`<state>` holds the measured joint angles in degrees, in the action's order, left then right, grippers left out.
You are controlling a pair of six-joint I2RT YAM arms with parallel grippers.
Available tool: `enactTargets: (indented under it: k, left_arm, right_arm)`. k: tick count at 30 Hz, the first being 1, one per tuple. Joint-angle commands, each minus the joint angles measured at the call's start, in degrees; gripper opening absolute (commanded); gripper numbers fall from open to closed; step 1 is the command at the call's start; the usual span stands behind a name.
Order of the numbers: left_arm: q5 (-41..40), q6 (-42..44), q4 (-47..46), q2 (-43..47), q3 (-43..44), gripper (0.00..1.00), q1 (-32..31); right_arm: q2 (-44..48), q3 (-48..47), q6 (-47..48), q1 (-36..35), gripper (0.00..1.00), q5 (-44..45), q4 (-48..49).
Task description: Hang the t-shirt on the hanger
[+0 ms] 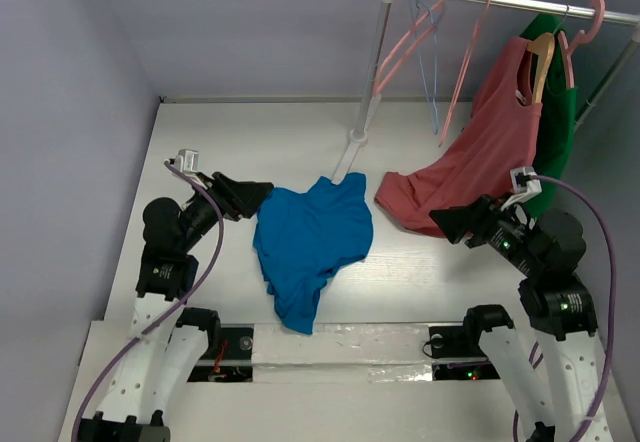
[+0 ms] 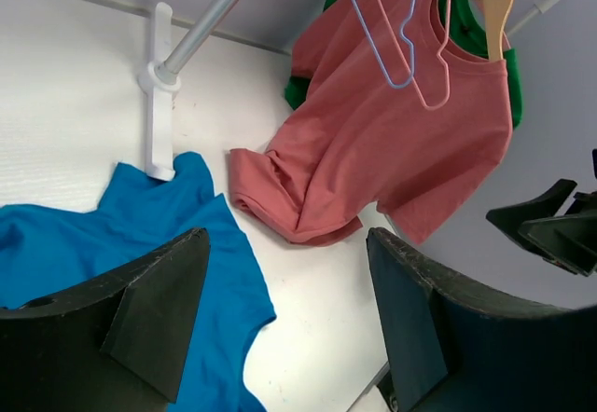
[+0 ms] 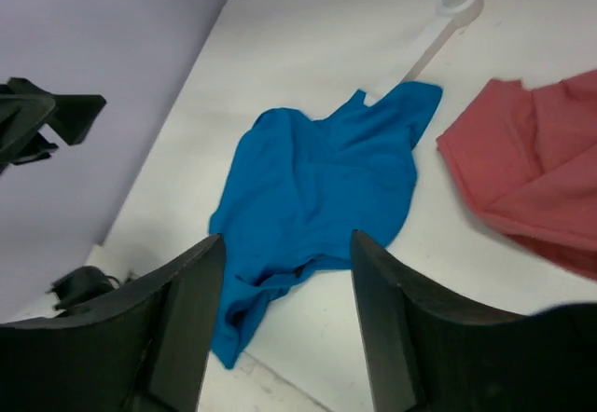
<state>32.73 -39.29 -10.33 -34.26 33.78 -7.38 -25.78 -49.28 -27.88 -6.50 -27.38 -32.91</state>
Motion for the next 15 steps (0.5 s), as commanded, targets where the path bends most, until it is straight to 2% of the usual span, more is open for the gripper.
enactTargets:
  k: [1, 2, 4, 5, 9, 10, 12, 13, 15]
  left_arm:
    - [-0.3, 0.7, -1.89, -0.01, 0.32, 0.65, 0.35]
    - [-0.3, 0.88, -1.54, -1.58, -0.03, 0.65, 0.35]
    - [-0.04, 0.62, -1.1, -3.96, -0.29, 0.61, 0.35]
    - [0.23, 0.44, -1.27, -5.1, -0.55, 0.59, 0.35]
    - [-2.48, 1.32, -2.15, -9.41, -2.48, 0.46, 0.35]
    - [-5.02, 1.41, -1.98, -9.77, -2.84, 0.35, 0.35]
    - [-7.93, 1.93, -1.28, -10.73, -3.72, 0.29, -0.96]
    - [-11.86, 2.37, -0.84, -11.26, -3.98, 0.24, -1.67]
    - [-15.4, 2.72, 0.3, -13.45, -3.9, 0.23, -3.51]
  right_arm:
    - [0.82, 1.2, -0.24, -0.44, 0.59, -2.76, 2.14]
    - [0.56, 1.72, -0.59, -0.44, 0.32, -4.77, 3.19]
    - [-0.32, 2.17, -1.12, -0.44, 0.15, -6.53, 4.07]
    - [-0.85, 2.78, -1.3, -0.44, 0.02, -6.98, 4.95]
    - [-2.78, 6.54, -2.35, -0.44, 0.0, -8.31, 8.03]
    - [-3.22, 7.87, -3.23, -0.44, 0.0, -8.92, 8.99]
    - [-4.1, 12.51, -4.98, -1.4, 0.0, -9.54, 12.94]
    - [-4.8, 14.19, -6.91, -2.36, 0.0, -8.58, 16.17]
    - [-5.77, 17.18, -8.33, -6.22, 0.0, -4.9, 19.18]
